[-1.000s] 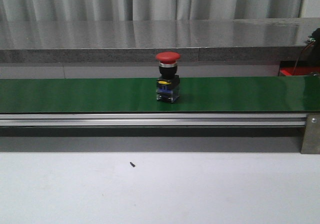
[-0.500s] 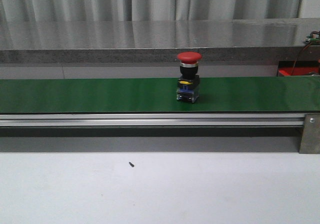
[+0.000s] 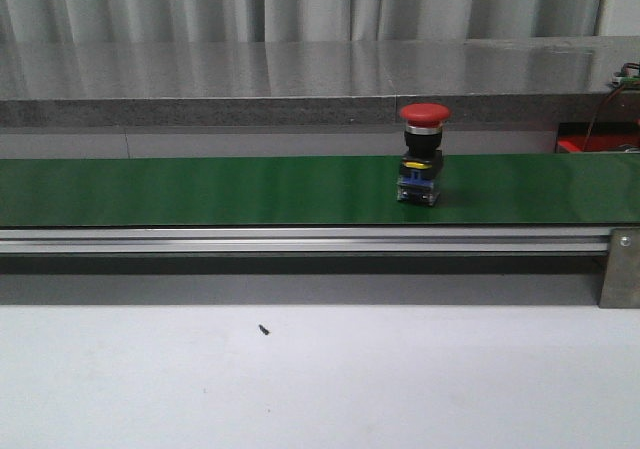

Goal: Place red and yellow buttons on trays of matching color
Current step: 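Grasp the second red button at the belt's end with the right gripper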

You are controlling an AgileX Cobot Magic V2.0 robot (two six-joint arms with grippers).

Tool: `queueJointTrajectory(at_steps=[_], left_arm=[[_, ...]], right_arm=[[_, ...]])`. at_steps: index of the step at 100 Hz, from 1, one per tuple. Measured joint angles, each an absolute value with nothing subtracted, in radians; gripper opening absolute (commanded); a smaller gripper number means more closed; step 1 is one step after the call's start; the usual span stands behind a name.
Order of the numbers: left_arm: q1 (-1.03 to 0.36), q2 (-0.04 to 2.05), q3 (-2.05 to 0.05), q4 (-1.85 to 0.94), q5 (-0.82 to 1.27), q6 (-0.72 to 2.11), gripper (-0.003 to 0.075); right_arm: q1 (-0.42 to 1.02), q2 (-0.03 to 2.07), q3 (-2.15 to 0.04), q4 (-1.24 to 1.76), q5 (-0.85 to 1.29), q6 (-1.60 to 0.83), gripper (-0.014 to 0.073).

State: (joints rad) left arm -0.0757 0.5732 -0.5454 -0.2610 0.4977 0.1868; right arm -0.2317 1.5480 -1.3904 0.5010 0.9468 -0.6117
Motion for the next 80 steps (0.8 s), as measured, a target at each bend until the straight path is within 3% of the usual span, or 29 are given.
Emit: queueJointTrajectory(at_steps=[37,80], left_arm=[[-0.076,0.573,-0.545,-0.261,0.498,0.187,-0.0019],[-0.076,0.573,-0.545,-0.261,0.498,0.187,-0.002]], right_arm=[[-0.058,1.491,-1.179,0.499,0.893,-0.639,0.0557],[0.079,1.531,-1.16,0.484,0.762,-0.653,0.0557]])
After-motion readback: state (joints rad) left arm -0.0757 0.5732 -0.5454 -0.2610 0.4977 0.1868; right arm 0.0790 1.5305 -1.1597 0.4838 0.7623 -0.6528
